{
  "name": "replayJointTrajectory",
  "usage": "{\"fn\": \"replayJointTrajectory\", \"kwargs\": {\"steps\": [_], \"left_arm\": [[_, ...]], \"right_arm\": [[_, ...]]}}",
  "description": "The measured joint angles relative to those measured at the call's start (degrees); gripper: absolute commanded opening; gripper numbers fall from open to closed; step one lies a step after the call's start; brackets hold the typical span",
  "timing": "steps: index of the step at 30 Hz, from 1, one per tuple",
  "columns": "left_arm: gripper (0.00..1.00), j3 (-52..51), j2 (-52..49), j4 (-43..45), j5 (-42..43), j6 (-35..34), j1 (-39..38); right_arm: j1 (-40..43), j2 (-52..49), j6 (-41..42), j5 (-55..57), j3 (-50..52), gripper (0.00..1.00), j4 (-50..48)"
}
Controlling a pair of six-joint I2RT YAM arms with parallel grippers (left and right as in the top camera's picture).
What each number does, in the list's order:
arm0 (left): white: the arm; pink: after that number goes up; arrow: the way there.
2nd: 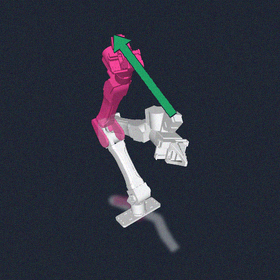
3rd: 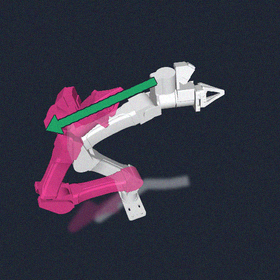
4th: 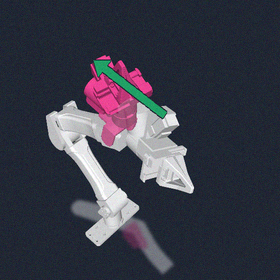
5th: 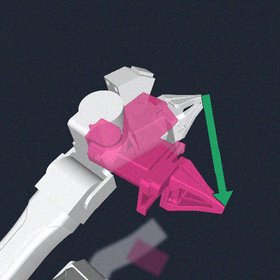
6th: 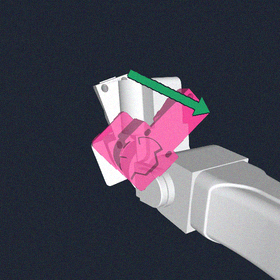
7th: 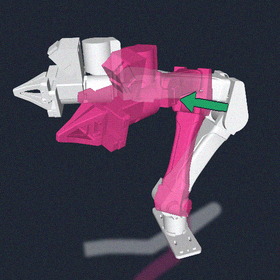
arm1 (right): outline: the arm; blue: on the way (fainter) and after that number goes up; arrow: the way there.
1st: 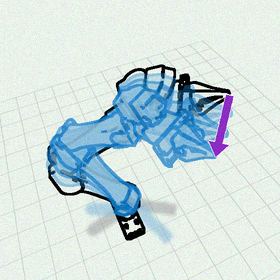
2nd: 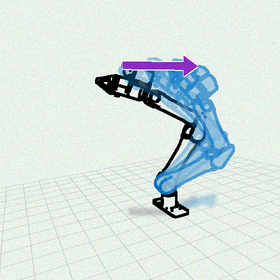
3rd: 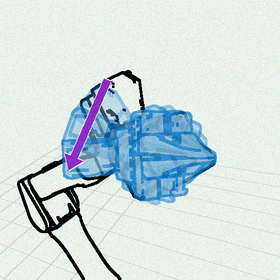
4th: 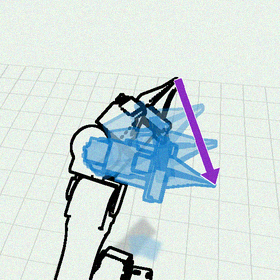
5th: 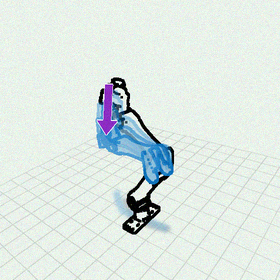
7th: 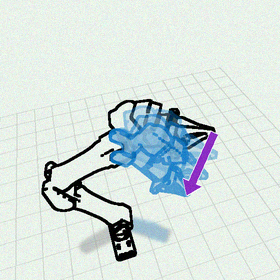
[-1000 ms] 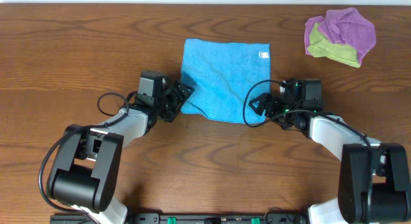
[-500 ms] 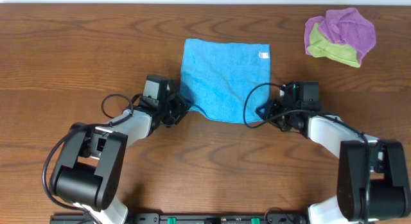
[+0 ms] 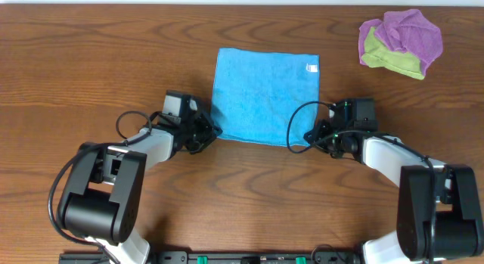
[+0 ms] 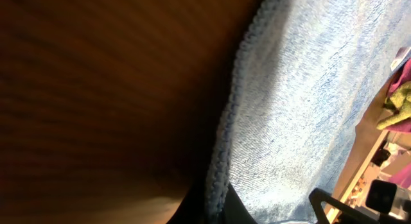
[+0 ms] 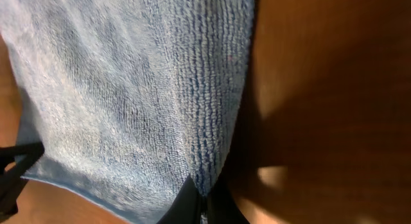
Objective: Fold the cloth
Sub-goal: 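Grasp the cloth's bottom corners with left and right grippers, then lift the bottom edge with both grippers and fold it up over the top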
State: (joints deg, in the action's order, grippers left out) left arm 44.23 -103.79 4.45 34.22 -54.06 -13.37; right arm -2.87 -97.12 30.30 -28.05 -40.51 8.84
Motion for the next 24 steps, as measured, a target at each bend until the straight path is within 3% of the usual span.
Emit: {"fn": "replayJointTrajectory", "kwargs": {"steps": [16, 24], "left_arm": [[0.06, 0.13, 0.11, -12.55, 10.32, 9.20, 2.40], [0.06, -0.28, 3.06, -24.09, 10.38, 15.54, 2.36]], "right_arm": [[-0.02, 4.94, -1.92, -1.25, 0.15, 0.01, 13.11], [-0.22, 10.08, -4.83, -1.05, 0.22, 0.01, 22.88]]}}
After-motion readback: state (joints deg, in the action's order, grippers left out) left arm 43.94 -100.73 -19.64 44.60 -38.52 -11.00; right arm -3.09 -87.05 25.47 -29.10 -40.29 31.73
